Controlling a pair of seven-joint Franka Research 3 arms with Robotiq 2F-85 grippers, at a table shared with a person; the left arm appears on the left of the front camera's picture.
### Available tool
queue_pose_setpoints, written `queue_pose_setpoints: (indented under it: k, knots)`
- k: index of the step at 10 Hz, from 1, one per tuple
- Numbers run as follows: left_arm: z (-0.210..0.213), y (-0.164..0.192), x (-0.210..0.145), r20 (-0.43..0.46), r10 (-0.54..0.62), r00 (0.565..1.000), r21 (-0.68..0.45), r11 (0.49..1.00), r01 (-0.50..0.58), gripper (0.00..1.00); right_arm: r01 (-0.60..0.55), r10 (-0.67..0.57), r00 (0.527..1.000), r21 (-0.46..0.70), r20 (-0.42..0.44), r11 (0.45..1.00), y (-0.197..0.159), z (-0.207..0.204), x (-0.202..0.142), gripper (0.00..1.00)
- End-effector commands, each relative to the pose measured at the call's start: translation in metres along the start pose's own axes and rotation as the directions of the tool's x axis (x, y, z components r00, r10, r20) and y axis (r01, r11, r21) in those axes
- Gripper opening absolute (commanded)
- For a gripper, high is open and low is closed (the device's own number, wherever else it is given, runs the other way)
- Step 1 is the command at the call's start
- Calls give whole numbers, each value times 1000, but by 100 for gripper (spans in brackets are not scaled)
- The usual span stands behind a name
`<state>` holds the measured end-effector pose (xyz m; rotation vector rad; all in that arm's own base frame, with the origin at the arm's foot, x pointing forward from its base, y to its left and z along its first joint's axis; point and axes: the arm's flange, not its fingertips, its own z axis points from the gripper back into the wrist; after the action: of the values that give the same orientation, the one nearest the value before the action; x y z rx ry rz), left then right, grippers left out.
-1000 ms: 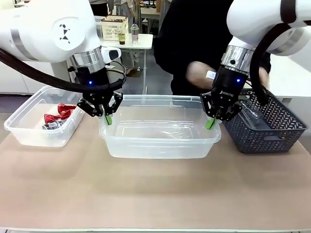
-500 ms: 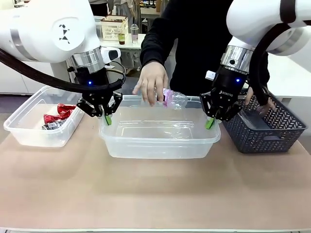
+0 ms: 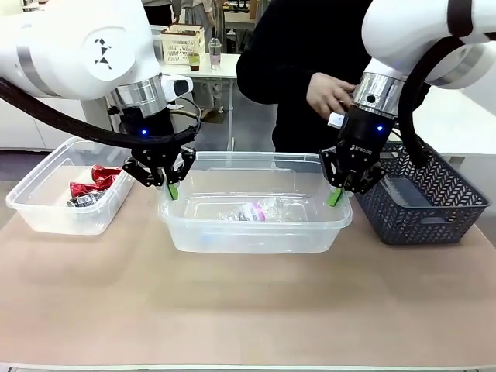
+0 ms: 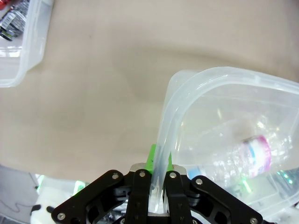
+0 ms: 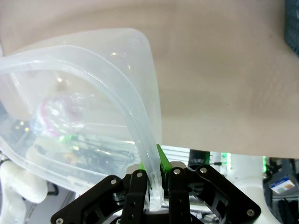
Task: Sort the waste into each basket.
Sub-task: Offer the picked Organizing box to the human.
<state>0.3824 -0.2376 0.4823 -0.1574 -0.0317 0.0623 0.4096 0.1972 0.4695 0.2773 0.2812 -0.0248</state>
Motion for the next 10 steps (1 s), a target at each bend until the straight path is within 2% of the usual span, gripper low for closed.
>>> queue_pose_setpoints:
  k: [1,10]
  knots:
    - [0,4,-3,2,2,1000,-1,1000,-2,4,-14,14,1000,35,3,999,-1,5,-3,5]
    - [0,4,-3,2,2,1000,-1,1000,-2,4,-14,14,1000,35,3,999,-1,5,-3,5]
